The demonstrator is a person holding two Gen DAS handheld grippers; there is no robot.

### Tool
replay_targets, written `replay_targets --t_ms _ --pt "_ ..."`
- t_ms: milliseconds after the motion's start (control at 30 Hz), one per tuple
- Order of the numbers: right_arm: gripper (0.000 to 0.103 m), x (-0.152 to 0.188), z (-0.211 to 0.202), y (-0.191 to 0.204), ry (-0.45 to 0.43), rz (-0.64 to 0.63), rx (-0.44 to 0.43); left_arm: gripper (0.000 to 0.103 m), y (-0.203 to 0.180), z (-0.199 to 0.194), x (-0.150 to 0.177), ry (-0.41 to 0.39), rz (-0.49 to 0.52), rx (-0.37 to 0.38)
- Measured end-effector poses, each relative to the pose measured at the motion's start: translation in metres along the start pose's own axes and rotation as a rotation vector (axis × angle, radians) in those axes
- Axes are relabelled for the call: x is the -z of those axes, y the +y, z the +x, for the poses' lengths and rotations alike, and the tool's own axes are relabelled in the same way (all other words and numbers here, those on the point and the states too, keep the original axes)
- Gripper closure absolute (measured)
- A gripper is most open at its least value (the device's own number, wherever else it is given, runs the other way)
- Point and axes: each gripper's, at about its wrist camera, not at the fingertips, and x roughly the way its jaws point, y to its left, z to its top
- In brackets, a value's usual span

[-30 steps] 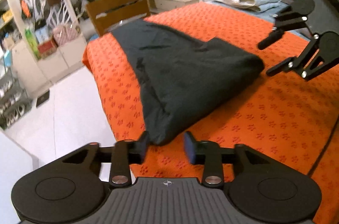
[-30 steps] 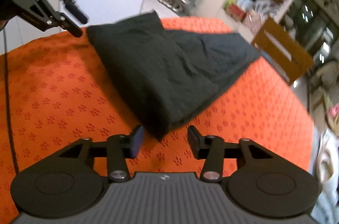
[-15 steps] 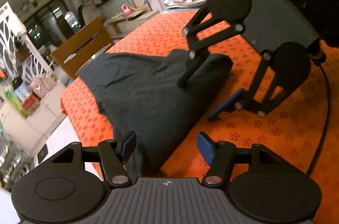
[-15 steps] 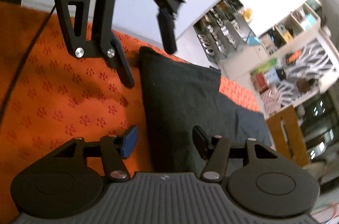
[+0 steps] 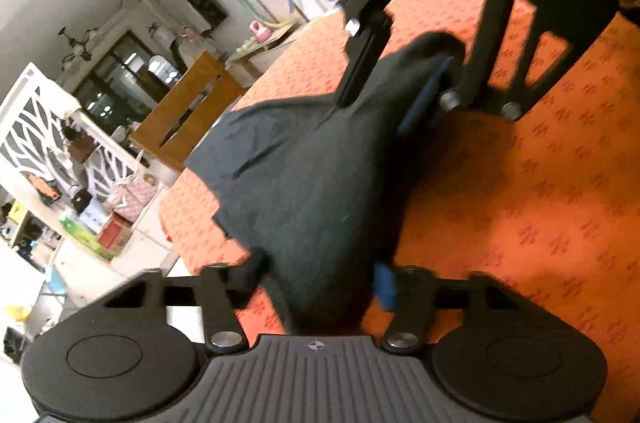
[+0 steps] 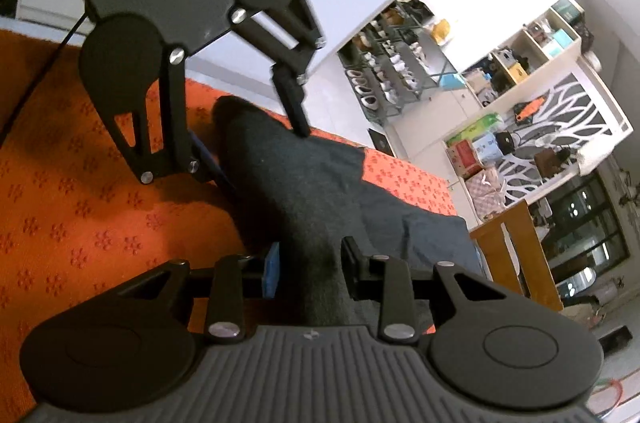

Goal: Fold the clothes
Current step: 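Lift the bundle and fold it over the pants legs with both tools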

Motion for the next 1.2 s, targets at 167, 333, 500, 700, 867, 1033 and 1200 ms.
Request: replay_targets --t_ms 167,333,500,700,867,1033,1200 --pt "0.029 0.012 0.000 0.006 0.008 -0.010 0.015 0.085 0.016 -0.001 -0.008 0.010 -0.113 0.008" --pt "0.025 0.026 0.007 0.012 0.044 -0.037 0.063 0.088 0.028 -0.004 -0.016 0.008 -0.198 0.005" --pt "0.086 0.037 0.016 -0.003 0.115 -0.005 0.116 0.093 0.036 -0.020 -0.015 -0.016 -0.204 0.010" --pt "0.091 0.028 -0.005 -0.016 0.105 0.023 0.113 0.094 0.040 -0.041 -0.021 -0.034 -0.209 0.036" --pt "0.091 0.016 -0.033 -0.018 0.104 0.051 0.089 0.094 0.035 -0.066 -0.021 -0.019 -0.215 0.087" --pt "0.091 0.003 -0.067 -0.009 0.116 0.054 0.027 0.094 0.031 -0.092 -0.022 -0.004 -0.221 0.137" --pt "0.091 -0.007 -0.099 0.005 0.137 0.099 -0.078 0.094 0.021 -0.114 -0.016 0.052 -0.285 0.219"
